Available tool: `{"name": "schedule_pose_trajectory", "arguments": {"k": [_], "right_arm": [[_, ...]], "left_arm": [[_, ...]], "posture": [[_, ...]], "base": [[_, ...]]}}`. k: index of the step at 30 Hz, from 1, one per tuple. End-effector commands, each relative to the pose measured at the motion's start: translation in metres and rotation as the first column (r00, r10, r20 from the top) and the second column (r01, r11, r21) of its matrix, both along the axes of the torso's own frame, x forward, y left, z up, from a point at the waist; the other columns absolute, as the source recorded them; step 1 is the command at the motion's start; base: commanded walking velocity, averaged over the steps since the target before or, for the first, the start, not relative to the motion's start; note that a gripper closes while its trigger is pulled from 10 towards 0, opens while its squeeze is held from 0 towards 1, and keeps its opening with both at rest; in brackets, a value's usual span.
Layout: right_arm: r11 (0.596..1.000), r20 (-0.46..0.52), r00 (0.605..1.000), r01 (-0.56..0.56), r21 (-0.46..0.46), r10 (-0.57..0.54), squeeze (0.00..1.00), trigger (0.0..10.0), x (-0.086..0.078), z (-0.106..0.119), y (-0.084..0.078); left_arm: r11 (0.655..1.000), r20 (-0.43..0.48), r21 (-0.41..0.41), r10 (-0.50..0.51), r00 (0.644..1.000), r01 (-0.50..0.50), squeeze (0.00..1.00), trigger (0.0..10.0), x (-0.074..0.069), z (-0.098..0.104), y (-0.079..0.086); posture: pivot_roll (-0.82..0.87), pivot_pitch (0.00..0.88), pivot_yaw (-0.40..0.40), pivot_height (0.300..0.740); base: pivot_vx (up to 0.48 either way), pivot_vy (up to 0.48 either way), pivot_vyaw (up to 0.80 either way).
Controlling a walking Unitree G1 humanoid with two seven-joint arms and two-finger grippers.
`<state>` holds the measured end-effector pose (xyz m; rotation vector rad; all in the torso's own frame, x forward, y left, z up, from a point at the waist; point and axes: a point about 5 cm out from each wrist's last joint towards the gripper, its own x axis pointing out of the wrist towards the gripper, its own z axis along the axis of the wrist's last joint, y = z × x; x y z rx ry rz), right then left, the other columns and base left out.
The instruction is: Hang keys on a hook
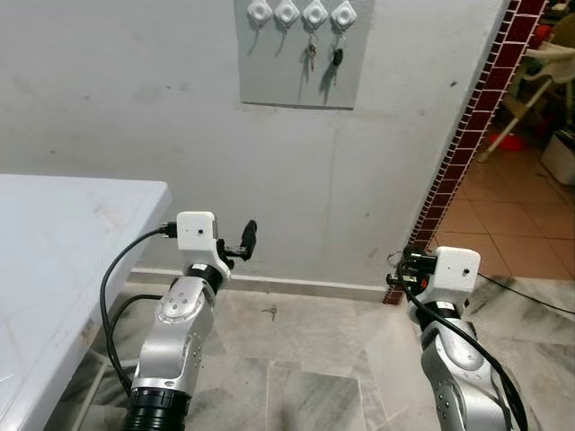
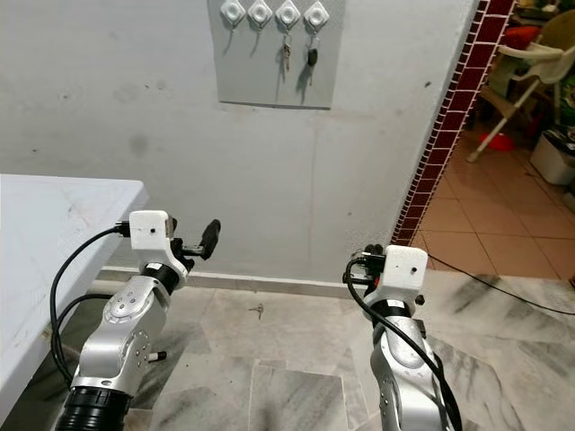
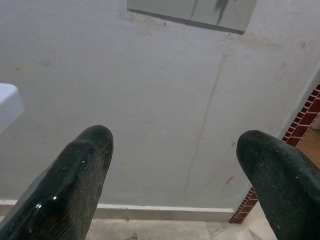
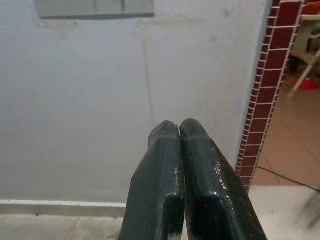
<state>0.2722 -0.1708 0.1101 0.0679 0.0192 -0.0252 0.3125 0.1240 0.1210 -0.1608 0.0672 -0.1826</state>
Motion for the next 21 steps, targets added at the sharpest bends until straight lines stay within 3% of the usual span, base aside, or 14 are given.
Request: {"name": "schedule_pose_trajectory", "arguments": {"k": [1,21], "right_arm": [[1.0,0.025,0.999,-0.025,0.008,0.025,0.0,10.0,-0.0011,0.007,0.0028],[0.997,0.042,0.996,-0.078,-0.012,0.079,0.0,10.0,-0.0022,0.0128,0.0016]], "left_arm": [[1.0,0.003,-0.006,0.005,1.0,-0.005,0.0,10.0,0.0003,0.0035,0.0009],[1.0,0.0,-0.017,0.009,1.0,-0.009,0.0,10.0,-0.0002,0.0025,0.0009]], "posture": [[0.04,0.042,-0.011,0.74],[0.04,0.024,-0.026,0.74]], "base": [[0.334,0.0,0.0],[0.399,0.0,0.0]]}}
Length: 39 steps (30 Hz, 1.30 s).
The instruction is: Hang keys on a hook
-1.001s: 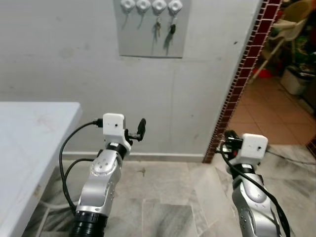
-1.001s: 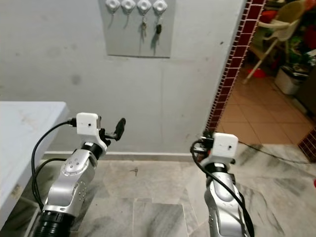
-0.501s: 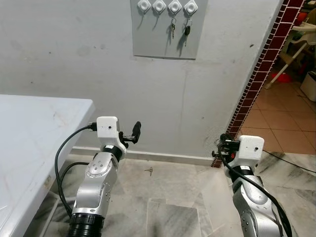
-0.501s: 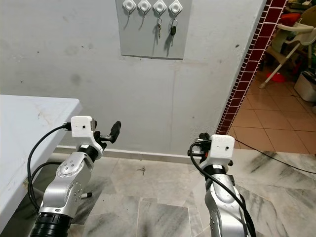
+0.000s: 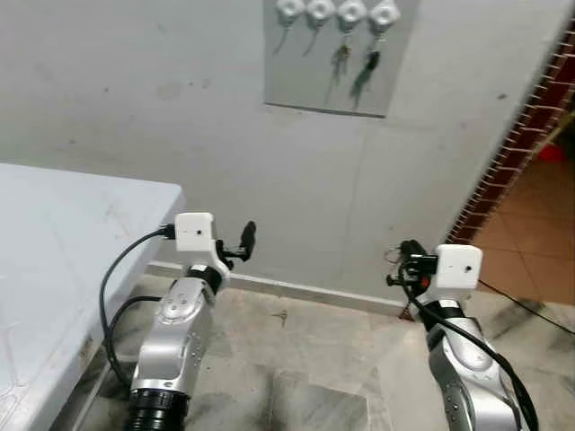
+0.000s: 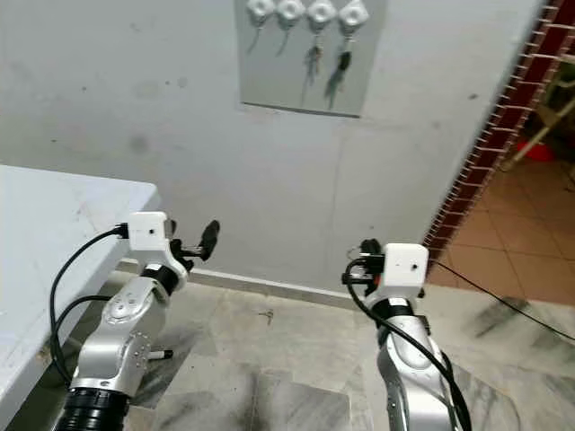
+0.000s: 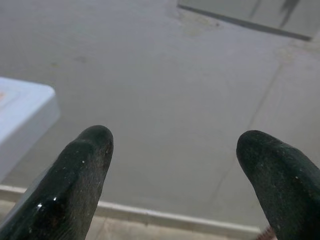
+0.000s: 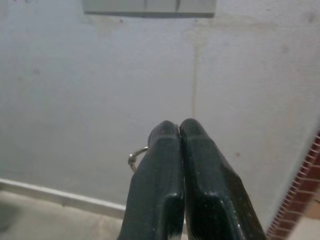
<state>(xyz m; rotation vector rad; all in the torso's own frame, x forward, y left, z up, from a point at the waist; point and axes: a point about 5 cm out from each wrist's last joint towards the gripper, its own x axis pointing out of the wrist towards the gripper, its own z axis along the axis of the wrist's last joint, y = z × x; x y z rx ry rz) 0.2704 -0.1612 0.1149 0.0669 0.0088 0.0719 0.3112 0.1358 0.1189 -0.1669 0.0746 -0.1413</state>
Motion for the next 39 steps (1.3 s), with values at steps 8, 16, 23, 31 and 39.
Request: {"name": "schedule_pose_trajectory", "arguments": {"k": [8,16,23,31,39], "right_arm": [[1.0,0.041,0.999,0.008,-0.004,-0.007,0.0,10.0,-0.0008,0.0101,-0.0065],[1.0,0.042,0.999,0.001,-0.003,-0.001,0.0,10.0,-0.0012,0.0106,-0.0061],[1.0,0.044,0.999,-0.001,-0.003,0.001,0.0,10.0,-0.0017,0.0114,-0.0058],[1.0,0.053,0.999,-0.005,0.001,0.005,0.0,10.0,-0.0023,0.0132,-0.0054],[1.0,0.063,0.998,-0.011,0.005,0.01,0.0,10.0,-0.0028,0.0154,-0.0058]], "left_arm": [[0.999,0.014,0.004,-0.036,0.999,0.036,0.0,10.0,0.0011,0.0045,-0.011],[1.0,0.011,-0.004,-0.031,0.999,0.031,0.0,10.0,0.0009,0.004,-0.0108],[1.0,0.01,-0.003,-0.029,1.0,0.029,0.0,10.0,0.0005,0.004,-0.0106],[1.0,0.005,-0.005,-0.027,1.0,0.027,0.0,10.0,0.0004,0.0036,-0.0106],[1.0,0.006,-0.004,-0.026,1.0,0.026,0.0,10.0,-0.0007,0.0035,-0.0108]], "posture": [[0.04,0.024,-0.027,0.74],[0.04,0.025,-0.029,0.74],[0.04,0.027,-0.029,0.74],[0.04,0.029,-0.029,0.74],[0.04,0.032,-0.032,0.74]], "base": [[0.424,0.0,0.0],[0.438,0.0,0.0],[0.441,0.0,0.0],[0.447,0.0,0.0],[0.446,0.0,0.0]]}}
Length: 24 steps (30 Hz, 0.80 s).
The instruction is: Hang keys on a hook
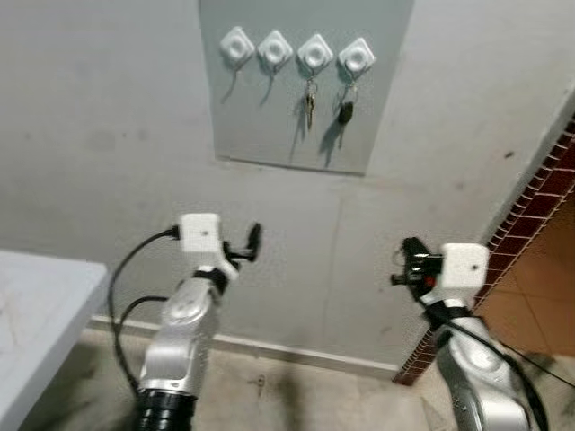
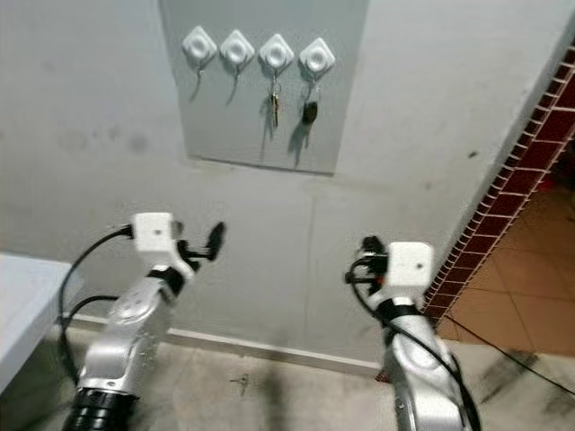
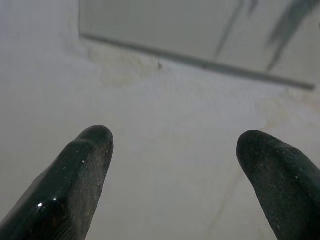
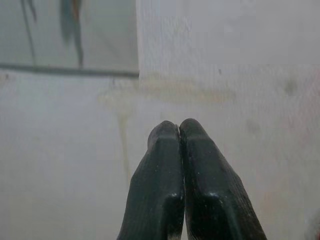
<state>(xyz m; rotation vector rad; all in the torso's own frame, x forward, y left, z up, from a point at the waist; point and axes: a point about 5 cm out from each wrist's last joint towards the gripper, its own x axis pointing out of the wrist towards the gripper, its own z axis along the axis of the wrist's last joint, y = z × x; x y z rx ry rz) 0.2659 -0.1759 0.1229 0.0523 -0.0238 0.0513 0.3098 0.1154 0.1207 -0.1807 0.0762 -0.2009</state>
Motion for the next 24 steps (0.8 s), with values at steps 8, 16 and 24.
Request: {"name": "schedule_pose_trajectory", "arguments": {"k": [8,16,24], "right_arm": [[0.999,0.03,0.999,-0.038,0.015,0.037,0.0,10.0,0.0019,0.0076,0.0088],[0.999,0.026,0.999,-0.046,0.013,0.046,0.0,10.0,0.0015,0.0074,0.0098],[0.996,0.025,0.996,-0.084,0.004,0.084,0.0,10.0,0.0018,0.0083,0.0106]], "left_arm": [[0.999,0.009,-0.005,0.043,0.999,-0.043,0.0,10.0,-0.0001,0.0025,0.0088],[0.999,-0.01,-0.012,0.051,0.999,-0.051,0.0,10.0,-0.0021,0.0004,0.0061],[0.997,0.001,-0.016,0.071,0.997,-0.071,0.0,10.0,-0.0029,0.0066,0.0013]], "posture": [[0.04,0.034,-0.036,0.74],[0.04,0.037,-0.038,0.74],[0.04,0.046,-0.043,0.74]], "base": [[0.39,0.0,0.0],[0.0,0.0,0.0],[0.0,0.0,0.0]]}}
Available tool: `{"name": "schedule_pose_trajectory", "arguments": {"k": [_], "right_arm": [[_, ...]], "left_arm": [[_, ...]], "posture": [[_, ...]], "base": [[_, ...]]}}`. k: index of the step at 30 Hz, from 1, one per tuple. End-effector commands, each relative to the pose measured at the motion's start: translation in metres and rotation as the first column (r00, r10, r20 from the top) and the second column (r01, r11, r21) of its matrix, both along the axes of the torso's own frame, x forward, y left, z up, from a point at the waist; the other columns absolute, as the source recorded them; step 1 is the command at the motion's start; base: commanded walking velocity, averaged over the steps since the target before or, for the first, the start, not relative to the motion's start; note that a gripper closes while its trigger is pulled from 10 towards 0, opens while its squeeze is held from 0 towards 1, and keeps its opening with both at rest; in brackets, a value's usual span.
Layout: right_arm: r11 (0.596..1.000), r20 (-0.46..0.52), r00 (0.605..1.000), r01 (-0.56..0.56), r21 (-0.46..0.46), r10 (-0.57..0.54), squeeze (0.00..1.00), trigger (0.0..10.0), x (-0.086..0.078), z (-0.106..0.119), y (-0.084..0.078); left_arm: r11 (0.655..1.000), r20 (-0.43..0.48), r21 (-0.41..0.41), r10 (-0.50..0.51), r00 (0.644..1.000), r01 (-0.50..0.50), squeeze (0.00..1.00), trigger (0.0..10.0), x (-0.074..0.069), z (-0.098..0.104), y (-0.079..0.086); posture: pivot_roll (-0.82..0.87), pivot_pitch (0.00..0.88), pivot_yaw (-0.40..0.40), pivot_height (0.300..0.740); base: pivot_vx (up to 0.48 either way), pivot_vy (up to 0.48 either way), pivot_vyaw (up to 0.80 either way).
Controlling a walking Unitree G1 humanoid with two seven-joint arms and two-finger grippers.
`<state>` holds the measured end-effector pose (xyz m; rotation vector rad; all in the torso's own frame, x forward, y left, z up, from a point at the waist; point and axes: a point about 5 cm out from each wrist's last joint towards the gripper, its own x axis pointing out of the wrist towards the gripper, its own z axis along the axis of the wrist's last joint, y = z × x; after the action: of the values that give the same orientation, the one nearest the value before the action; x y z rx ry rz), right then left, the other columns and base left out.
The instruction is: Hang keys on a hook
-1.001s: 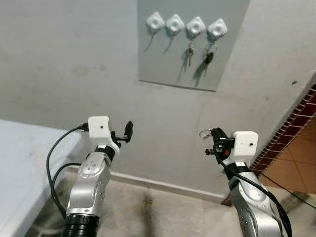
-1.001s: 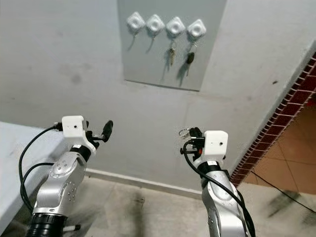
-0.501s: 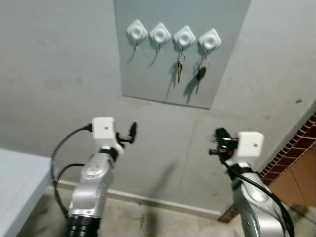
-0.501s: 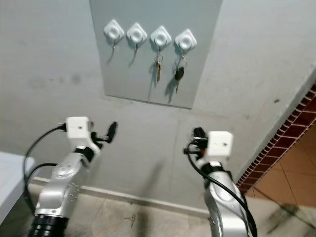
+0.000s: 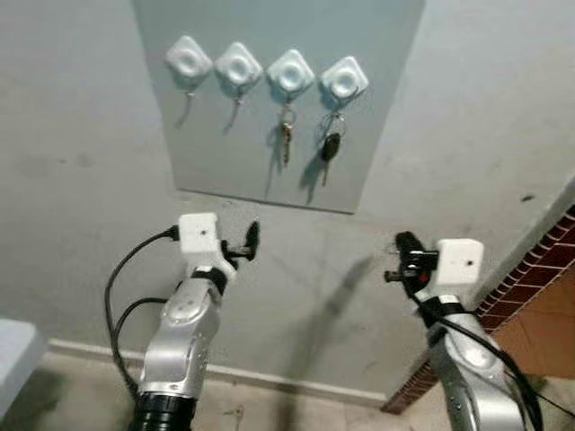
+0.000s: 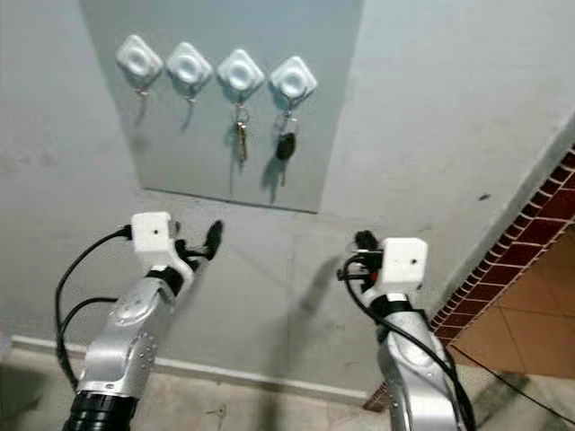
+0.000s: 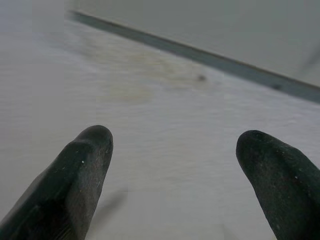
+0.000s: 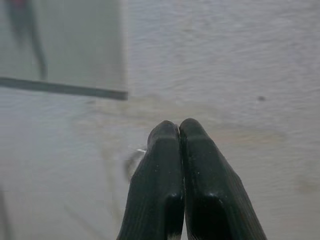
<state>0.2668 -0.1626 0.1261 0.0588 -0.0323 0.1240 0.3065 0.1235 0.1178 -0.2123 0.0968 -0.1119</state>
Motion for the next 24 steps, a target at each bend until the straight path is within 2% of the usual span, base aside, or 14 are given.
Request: {"name": "schedule_pose_trajectory", "arguments": {"k": [1,3,10,15,20,24], "right_arm": [[1.0,0.016,1.0,-0.018,-0.001,0.018,0.0,10.0,0.001,0.005,-0.003],[1.0,0.018,0.999,-0.026,-0.009,0.027,0.0,10.0,0.002,0.006,-0.002],[0.994,0.058,0.992,-0.106,-0.04,0.108,0.0,10.0,0.011,0.019,0.0],[0.986,0.075,0.984,-0.156,-0.061,0.16,0.0,10.0,0.017,0.025,0.002],[0.955,0.129,0.949,-0.276,-0.106,0.289,0.0,10.0,0.033,0.043,0.011],[0.927,0.162,0.913,-0.36,-0.104,0.373,0.0,10.0,0.041,0.056,0.022]], "left_arm": [[1.0,0.038,0.013,-0.017,0.999,0.017,0.0,10.0,0.0,0.011,-0.008],[0.999,0.048,0.02,-0.027,0.998,0.026,0.0,10.0,0.0,0.014,-0.009],[0.988,0.148,0.121,-0.118,0.982,0.101,0.0,10.0,0.0,0.04,-0.021],[0.98,0.181,0.155,-0.149,0.972,0.122,0.0,10.0,-0.002,0.049,-0.025],[0.971,0.223,0.174,-0.2,0.954,0.163,0.0,10.0,-0.011,0.054,-0.032],[0.969,0.24,0.161,-0.22,0.945,0.185,0.0,10.0,-0.018,0.055,-0.036]], "posture": [[0.04,0.047,-0.043,0.74],[0.04,0.049,-0.042,0.74],[0.04,0.065,-0.045,0.74],[0.05,0.073,-0.047,0.74],[0.05,0.079,-0.051,0.74],[0.06,0.081,-0.056,0.74]], "base": [[0.0,0.0,0.0],[0.0,0.0,0.0],[0.0,0.0,0.0],[0.0,0.0,0.0],[0.0,0.0,0.0],[0.0,0.0,0.0]]}}
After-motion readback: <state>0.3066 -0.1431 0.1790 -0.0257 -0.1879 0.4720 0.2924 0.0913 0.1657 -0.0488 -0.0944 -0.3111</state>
